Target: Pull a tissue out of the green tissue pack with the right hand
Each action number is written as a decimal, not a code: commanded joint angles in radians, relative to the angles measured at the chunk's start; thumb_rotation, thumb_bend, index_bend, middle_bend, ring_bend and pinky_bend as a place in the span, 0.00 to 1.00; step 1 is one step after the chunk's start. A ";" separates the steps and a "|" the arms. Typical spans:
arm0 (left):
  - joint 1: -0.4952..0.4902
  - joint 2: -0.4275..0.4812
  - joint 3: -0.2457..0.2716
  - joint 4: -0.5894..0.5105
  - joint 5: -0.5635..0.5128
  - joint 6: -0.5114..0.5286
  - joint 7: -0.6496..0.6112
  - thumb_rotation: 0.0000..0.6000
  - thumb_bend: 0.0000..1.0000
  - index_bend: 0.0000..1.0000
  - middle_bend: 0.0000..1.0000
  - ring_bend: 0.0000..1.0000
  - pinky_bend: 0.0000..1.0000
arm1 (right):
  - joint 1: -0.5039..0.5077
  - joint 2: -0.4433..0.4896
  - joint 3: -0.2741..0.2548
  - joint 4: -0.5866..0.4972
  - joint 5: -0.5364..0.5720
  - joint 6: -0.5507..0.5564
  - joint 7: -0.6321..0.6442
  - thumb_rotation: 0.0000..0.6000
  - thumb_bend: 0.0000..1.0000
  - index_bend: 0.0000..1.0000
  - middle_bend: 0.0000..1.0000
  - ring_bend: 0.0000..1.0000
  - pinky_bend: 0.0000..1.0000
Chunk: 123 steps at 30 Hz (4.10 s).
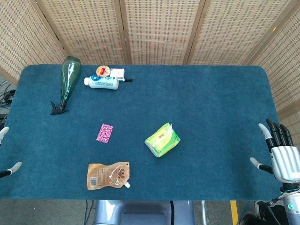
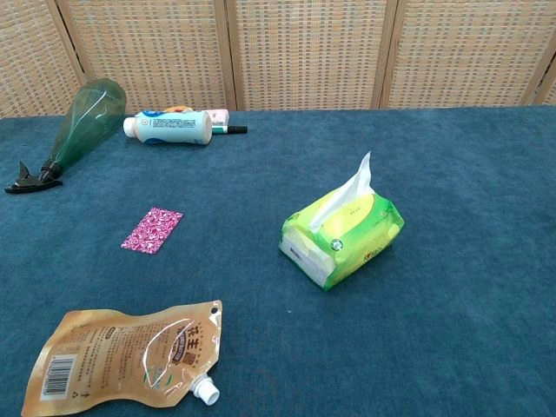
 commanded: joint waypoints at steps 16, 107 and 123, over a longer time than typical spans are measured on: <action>-0.018 -0.006 -0.010 -0.006 -0.028 -0.035 0.020 1.00 0.00 0.00 0.00 0.00 0.00 | 0.262 0.047 0.028 0.031 -0.139 -0.296 0.129 1.00 0.00 0.05 0.00 0.00 0.07; -0.062 -0.006 -0.036 0.007 -0.128 -0.135 0.017 1.00 0.00 0.00 0.00 0.00 0.00 | 0.560 -0.453 -0.204 0.686 -0.735 0.033 -0.125 1.00 0.00 0.00 0.00 0.00 0.11; -0.057 -0.009 -0.032 -0.005 -0.119 -0.122 0.036 1.00 0.00 0.00 0.00 0.00 0.00 | 0.400 -0.248 -0.097 0.722 -0.429 0.219 -0.062 1.00 0.00 0.00 0.00 0.00 0.04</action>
